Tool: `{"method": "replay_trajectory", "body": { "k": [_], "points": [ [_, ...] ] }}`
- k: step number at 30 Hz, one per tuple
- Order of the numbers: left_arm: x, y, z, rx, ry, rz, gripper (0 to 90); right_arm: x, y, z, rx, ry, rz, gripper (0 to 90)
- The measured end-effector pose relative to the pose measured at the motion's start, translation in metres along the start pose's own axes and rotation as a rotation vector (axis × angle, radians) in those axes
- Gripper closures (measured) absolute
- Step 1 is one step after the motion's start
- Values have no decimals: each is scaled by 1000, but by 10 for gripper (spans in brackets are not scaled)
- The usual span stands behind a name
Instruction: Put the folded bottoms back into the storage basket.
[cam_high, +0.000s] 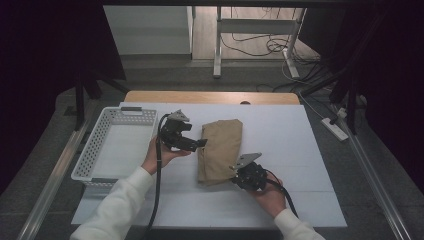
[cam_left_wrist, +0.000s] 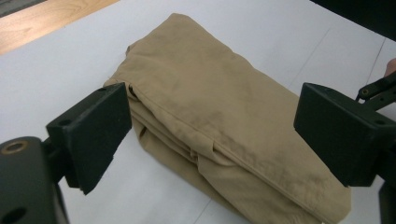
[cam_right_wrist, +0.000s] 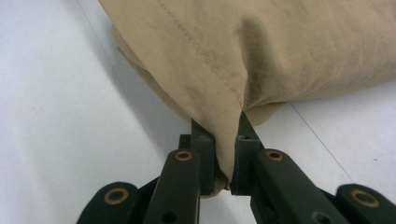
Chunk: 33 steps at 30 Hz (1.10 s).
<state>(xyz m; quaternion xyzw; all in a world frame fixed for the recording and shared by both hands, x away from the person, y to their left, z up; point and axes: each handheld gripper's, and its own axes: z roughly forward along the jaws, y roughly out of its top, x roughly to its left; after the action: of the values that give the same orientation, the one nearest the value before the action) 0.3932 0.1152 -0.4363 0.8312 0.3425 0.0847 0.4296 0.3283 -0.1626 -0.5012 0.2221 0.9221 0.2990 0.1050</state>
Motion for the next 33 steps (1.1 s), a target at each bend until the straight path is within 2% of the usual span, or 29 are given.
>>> {"method": "replay_trajectory", "body": {
  "k": [8,15,23,33],
  "points": [
    [1,10,5,5,19,18,107,0,0,0,2,0,-2,827],
    [8,18,11,15,27,26,111,0,0,1,0,2,0,827],
    [15,23,18,18,23,14,116,0,-1,0,-2,1,-2,827],
    [25,27,29,39,45,0,122,0,-1,0,-2,2,-1,827]
  ]
}}
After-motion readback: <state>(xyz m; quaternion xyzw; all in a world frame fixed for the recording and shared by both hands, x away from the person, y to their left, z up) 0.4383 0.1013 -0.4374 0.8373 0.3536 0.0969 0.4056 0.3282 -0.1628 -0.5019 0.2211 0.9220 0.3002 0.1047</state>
